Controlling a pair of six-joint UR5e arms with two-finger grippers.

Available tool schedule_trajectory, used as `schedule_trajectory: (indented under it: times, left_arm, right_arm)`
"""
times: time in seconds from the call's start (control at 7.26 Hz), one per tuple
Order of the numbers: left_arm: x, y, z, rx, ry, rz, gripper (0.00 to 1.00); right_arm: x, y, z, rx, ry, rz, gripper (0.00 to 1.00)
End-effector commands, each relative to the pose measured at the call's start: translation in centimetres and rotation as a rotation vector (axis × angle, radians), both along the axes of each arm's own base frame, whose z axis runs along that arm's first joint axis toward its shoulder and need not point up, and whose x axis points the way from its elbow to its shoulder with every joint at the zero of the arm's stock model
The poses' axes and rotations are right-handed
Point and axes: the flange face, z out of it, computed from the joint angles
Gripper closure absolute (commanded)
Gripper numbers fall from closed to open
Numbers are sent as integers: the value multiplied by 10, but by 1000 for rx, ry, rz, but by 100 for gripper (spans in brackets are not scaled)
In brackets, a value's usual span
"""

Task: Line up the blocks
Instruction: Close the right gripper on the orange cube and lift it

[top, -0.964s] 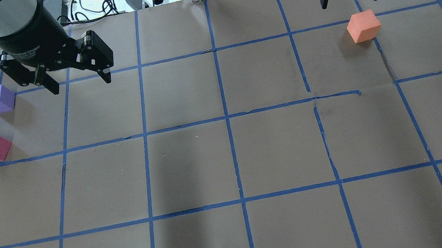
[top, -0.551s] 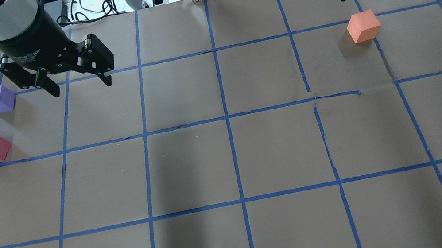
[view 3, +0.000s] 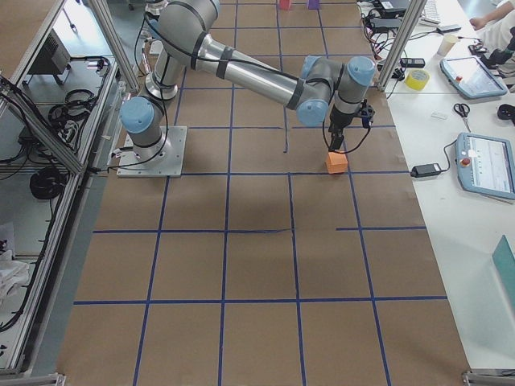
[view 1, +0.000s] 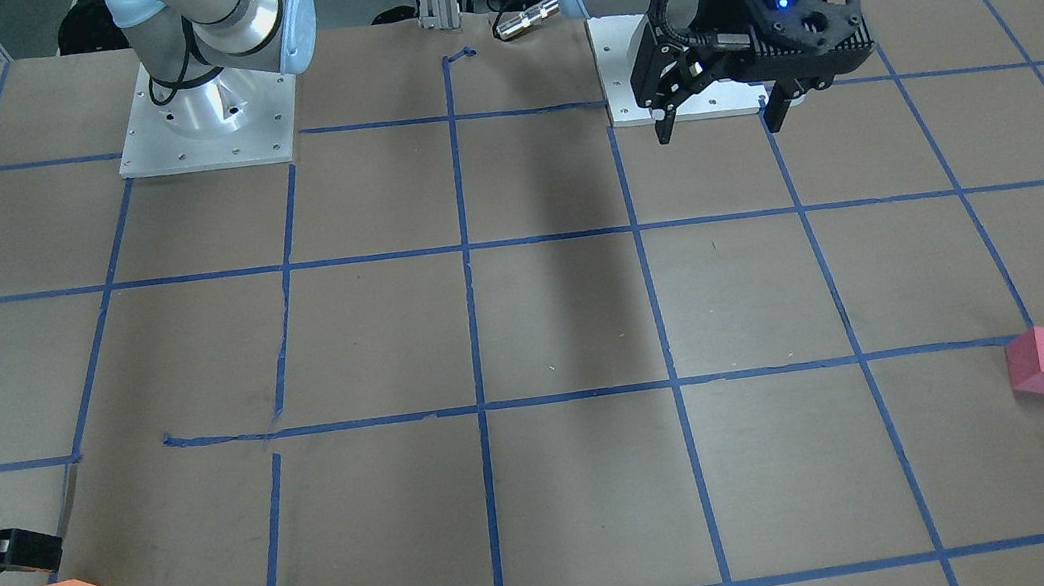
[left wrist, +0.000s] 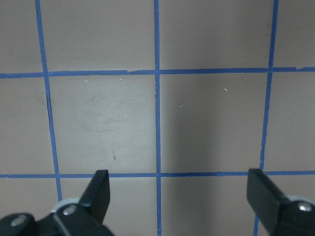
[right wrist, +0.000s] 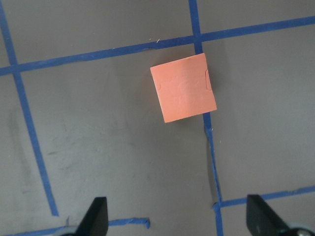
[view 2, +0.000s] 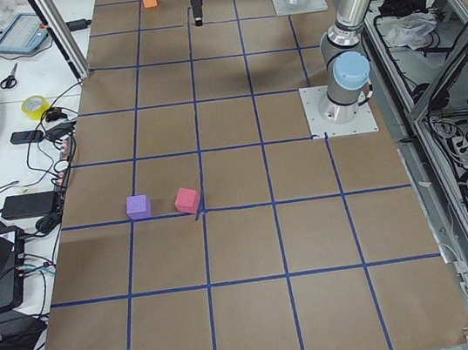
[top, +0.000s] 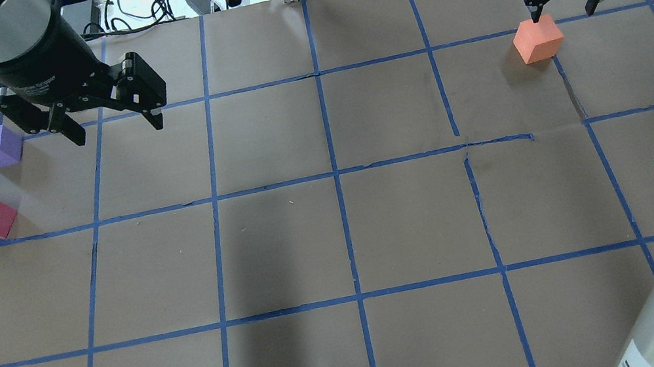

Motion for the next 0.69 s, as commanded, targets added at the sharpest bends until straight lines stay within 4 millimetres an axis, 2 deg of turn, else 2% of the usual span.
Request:
schedule_trajectory:
  times: [0.0, 0.28, 0.41, 0.55]
  left_arm:
    - [1, 0, 0, -1, 2, -1, 0]
    - [1, -2, 0, 0, 6, -1, 0]
    - [0, -2, 0, 0, 5, -1, 0]
    - [1, -2, 0, 0, 5, 1, 0]
  right_arm:
    - [-5, -10, -40, 16, -9, 26, 0]
    - [-8, -20, -63, -1, -5, 28, 0]
    - [-7, -21, -72, 7, -8, 29, 9]
    - [-8, -24, -79, -1, -6, 40, 10]
